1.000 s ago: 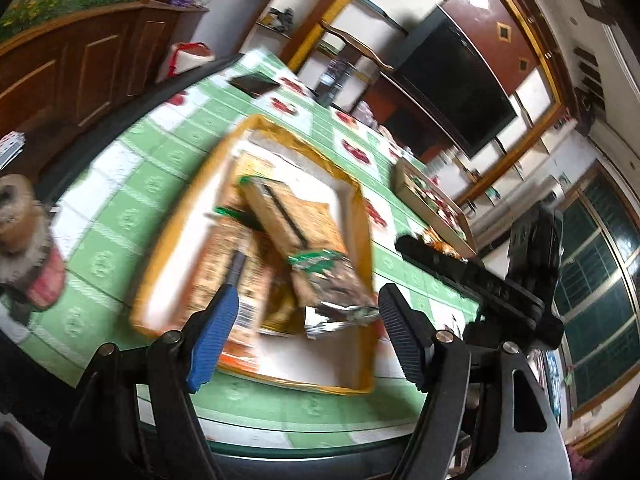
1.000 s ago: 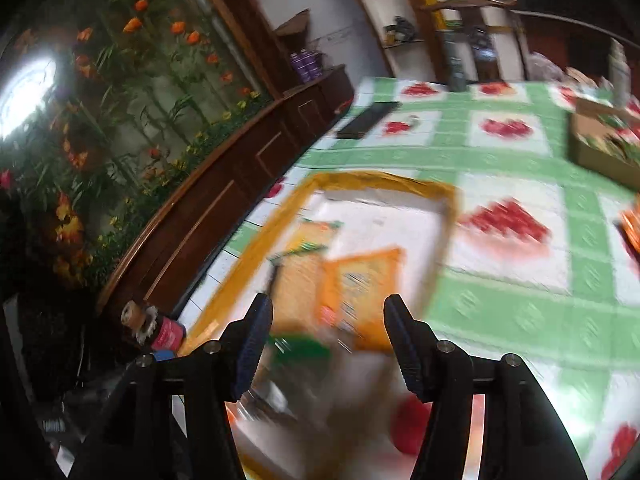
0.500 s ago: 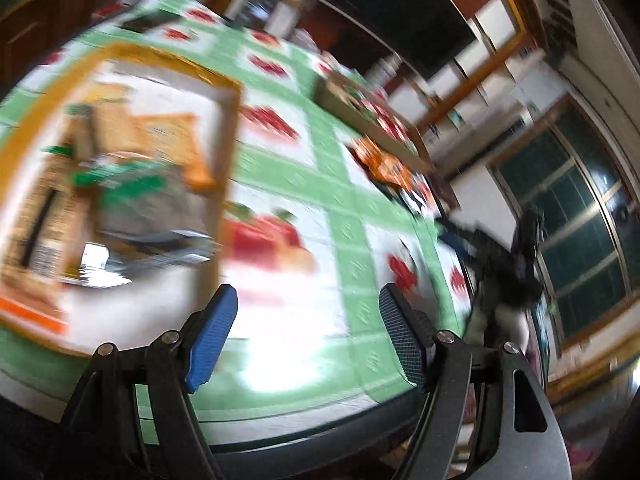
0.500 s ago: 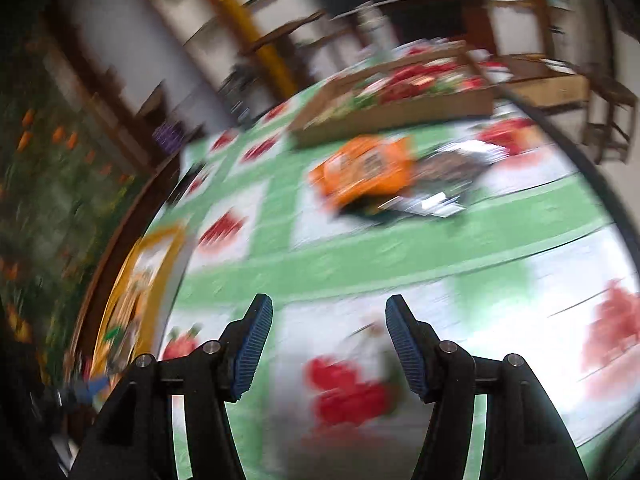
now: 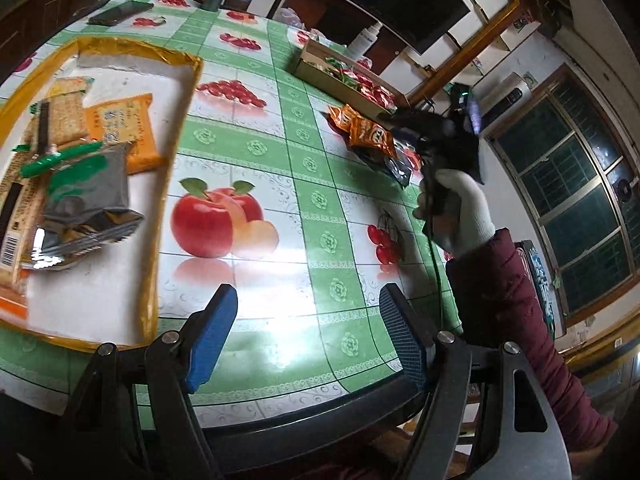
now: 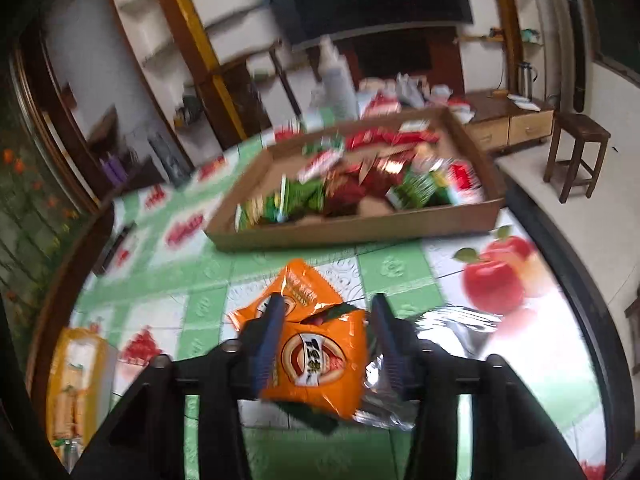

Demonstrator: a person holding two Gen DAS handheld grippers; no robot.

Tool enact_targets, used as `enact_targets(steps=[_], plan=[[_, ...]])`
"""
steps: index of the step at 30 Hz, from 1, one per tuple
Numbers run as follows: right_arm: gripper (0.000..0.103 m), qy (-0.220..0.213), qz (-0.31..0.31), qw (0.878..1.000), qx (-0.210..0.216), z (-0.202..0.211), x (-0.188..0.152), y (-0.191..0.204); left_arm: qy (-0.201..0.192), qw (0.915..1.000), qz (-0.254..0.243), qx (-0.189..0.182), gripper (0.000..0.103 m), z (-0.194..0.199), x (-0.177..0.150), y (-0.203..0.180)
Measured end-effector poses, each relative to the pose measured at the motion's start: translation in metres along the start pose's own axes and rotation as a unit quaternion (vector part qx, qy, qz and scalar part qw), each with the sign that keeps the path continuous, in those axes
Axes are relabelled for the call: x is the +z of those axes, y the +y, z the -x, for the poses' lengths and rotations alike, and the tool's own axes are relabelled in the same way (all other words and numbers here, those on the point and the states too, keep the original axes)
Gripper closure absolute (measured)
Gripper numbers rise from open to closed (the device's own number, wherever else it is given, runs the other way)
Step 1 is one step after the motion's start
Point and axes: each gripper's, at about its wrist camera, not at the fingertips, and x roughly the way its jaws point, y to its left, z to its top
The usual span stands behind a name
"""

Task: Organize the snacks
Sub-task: 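Grasp a silver foil bag with the right tool while the left tool grasps an orange biscuit pack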

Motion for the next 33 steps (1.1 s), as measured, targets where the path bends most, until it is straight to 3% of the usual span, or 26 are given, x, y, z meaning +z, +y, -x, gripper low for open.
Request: enact_targets(steps=[3, 5, 7, 10, 12, 15, 19, 21, 24, 28, 33], plan=[[0.065, 0.058, 0.017, 0.996, 0.067, -0.008, -0.020, 0.013, -0.004, 1.0000, 0.007, -0.003, 0.030, -0.001, 0.002, 0.006], [0.066, 0.094, 0.047, 0.986, 0.131, 0.000, -0.039, 0.027, 0.002, 1.0000, 0.006, -0.005, 0.030, -0.006, 0.003, 0.007], [0.066, 0.081, 0.056, 0.983, 0.158, 0.023, -0.051, 0.027, 0.008, 0.9999, 0.002, -0.010, 0.030, -0.012, 0.004, 0.005], [0.054, -0.003, 0.009, 0.990, 0.140, 0.066, -0.050, -0.004, 0.014, 0.9997, -0.007, -0.019, 0.030, -0.018, 0.006, 0.002], [0.033, -0.049, -0.027, 0.994, 0.098, 0.081, -0.048, -0.028, 0.018, 0.9995, -0.013, -0.020, 0.030, -0.020, 0.005, 0.000], [0.032, -0.051, -0.073, 0.995, 0.038, 0.078, -0.045, -0.059, 0.019, 0.9995, -0.018, -0.019, 0.030, -0.021, 0.006, 0.000], [0.032, -0.046, -0.100, 0.993, 0.036, 0.061, -0.041, -0.068, 0.019, 0.9997, -0.012, -0.012, 0.030, -0.022, 0.008, 0.001], [0.033, -0.053, -0.082, 0.995, 0.034, 0.048, -0.035, -0.061, 0.021, 0.9997, -0.010, -0.007, 0.030, -0.023, 0.009, 0.000], [0.032, -0.042, -0.069, 0.997, -0.003, 0.027, -0.030, -0.054, 0.019, 0.9996, -0.017, 0.006, 0.030, -0.021, 0.010, -0.003], [0.031, -0.058, -0.039, 0.997, -0.027, 0.027, -0.039, -0.043, 0.020, 0.9990, -0.024, 0.032, 0.030, -0.028, 0.024, -0.007], [0.030, -0.053, -0.012, 0.995, -0.078, 0.024, -0.048, -0.033, -0.017, 0.9930, -0.078, 0.086, 0.030, -0.044, 0.052, -0.035]])
